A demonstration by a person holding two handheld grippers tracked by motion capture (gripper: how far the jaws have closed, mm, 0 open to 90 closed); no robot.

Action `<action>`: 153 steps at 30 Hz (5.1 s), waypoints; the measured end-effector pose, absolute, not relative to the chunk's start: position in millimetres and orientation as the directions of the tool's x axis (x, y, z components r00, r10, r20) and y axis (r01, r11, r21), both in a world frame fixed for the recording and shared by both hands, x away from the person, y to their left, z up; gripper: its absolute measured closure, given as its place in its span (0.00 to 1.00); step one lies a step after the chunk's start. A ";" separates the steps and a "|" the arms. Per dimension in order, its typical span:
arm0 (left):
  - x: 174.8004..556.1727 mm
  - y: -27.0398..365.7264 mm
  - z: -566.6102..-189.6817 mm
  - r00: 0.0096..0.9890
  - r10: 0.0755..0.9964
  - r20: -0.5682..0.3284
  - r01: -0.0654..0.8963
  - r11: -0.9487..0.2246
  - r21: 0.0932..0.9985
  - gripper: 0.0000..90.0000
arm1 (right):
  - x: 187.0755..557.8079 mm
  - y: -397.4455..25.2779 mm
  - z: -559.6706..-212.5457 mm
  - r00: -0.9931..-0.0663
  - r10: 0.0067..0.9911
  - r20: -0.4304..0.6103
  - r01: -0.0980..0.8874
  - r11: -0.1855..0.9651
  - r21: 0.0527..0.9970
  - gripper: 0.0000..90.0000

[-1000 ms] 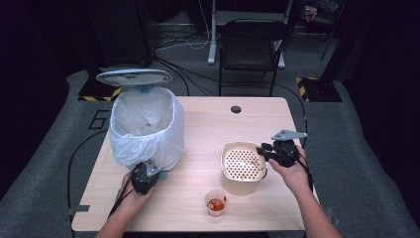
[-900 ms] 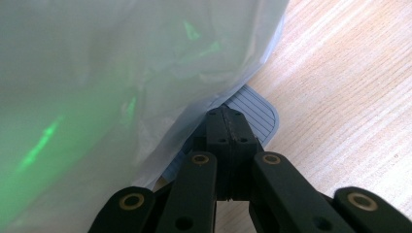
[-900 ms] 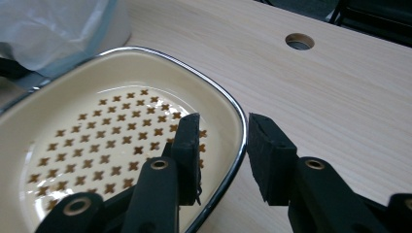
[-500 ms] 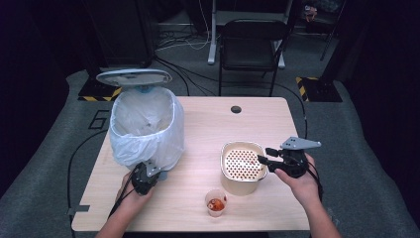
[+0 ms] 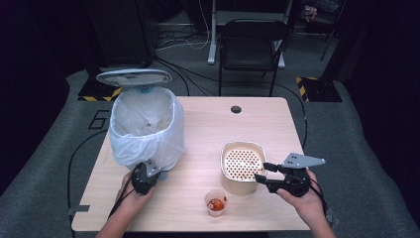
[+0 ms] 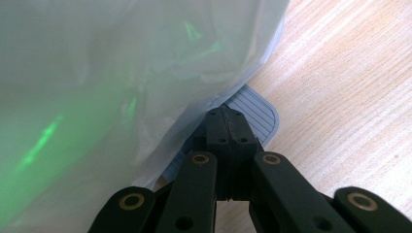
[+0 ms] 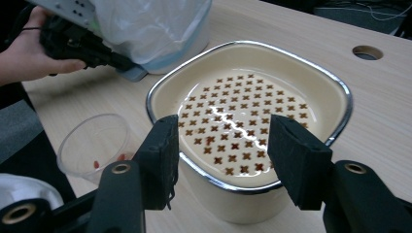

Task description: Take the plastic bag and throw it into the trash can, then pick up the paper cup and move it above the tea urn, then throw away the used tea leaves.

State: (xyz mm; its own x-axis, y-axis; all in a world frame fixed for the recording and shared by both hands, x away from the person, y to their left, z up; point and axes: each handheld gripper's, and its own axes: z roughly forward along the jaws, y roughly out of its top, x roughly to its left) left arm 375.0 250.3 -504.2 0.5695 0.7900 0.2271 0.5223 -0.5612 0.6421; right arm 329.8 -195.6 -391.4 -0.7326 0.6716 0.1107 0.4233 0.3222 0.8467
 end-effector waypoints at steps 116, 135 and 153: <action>373.5 249.7 -504.7 0.567 0.792 0.227 0.522 -0.558 0.645 1.00 | 306.7 -58.2 -484.9 -0.910 0.414 -0.003 0.250 0.555 0.793 0.37; 373.8 249.6 -504.2 0.568 0.792 0.226 0.519 -0.557 0.648 1.00 | 296.7 -61.2 -445.0 -0.940 0.338 0.031 0.228 0.559 0.797 0.38; 373.8 250.2 -503.4 0.569 0.785 0.244 0.507 -0.569 0.648 1.00 | 310.1 -59.8 -387.0 -0.947 0.319 0.034 0.218 0.563 0.797 0.39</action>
